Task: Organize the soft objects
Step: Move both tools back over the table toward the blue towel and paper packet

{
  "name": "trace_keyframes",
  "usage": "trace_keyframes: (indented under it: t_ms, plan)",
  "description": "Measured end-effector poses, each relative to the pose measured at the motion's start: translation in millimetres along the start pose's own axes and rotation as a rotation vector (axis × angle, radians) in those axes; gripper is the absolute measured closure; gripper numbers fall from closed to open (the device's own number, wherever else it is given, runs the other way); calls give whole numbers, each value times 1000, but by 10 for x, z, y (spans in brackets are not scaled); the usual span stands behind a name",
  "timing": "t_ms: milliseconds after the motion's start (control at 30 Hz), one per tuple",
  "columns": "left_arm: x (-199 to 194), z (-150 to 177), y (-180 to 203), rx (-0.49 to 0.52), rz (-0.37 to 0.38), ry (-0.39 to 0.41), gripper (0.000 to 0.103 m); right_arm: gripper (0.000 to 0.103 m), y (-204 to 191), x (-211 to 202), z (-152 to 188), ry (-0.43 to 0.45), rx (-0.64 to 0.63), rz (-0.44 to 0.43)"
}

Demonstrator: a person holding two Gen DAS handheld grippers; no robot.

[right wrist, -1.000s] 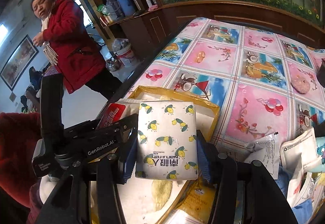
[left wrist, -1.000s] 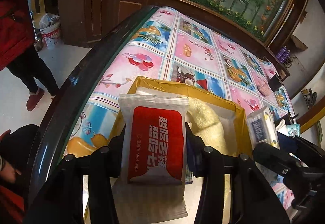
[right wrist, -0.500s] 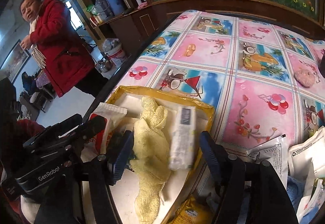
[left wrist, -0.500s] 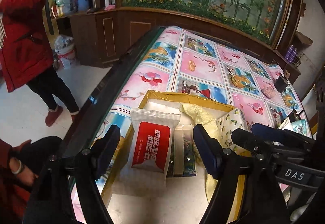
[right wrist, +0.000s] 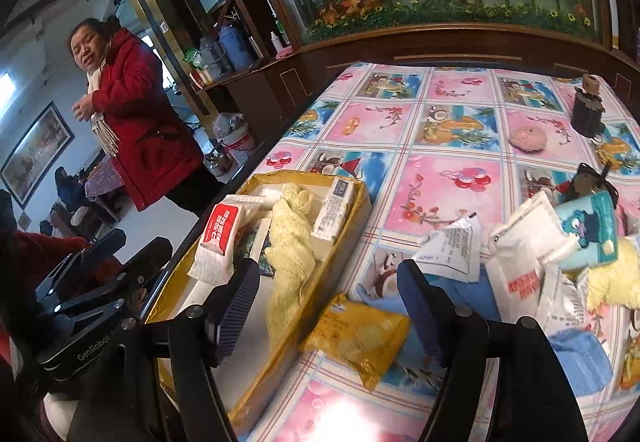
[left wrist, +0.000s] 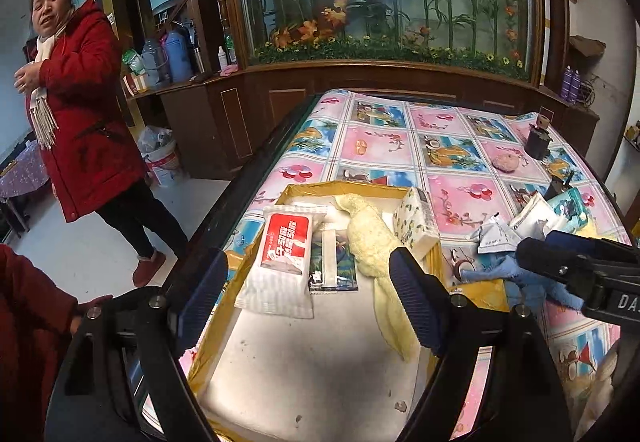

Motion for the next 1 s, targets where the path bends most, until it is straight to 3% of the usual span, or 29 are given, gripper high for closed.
trace_keyframes:
  t_ms: [333, 567, 767, 1000]
  plan:
    - [-119, 142, 327, 29, 21, -31, 20, 24, 889, -623, 214, 63, 105, 89]
    - [-78, 214, 531, -19, 137, -70, 20, 24, 1712, -945, 288, 104, 251, 168]
    - [-34, 209, 1239, 123, 263, -85, 20, 24, 2039, -996, 388, 107, 313, 168]
    - [198, 23, 2064, 244, 339, -99, 20, 24, 2088, -985, 465, 102, 321, 148]
Point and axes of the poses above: each gripper's, at about its wrist camera, not at the fingertips, and x roughly the way its jaws point, y to its right, z to its underside, the point moved 10 cm from there along x, roughly the way its jaws point, and after that the axes turned 6 degrees about x, right-handed, at the moved point
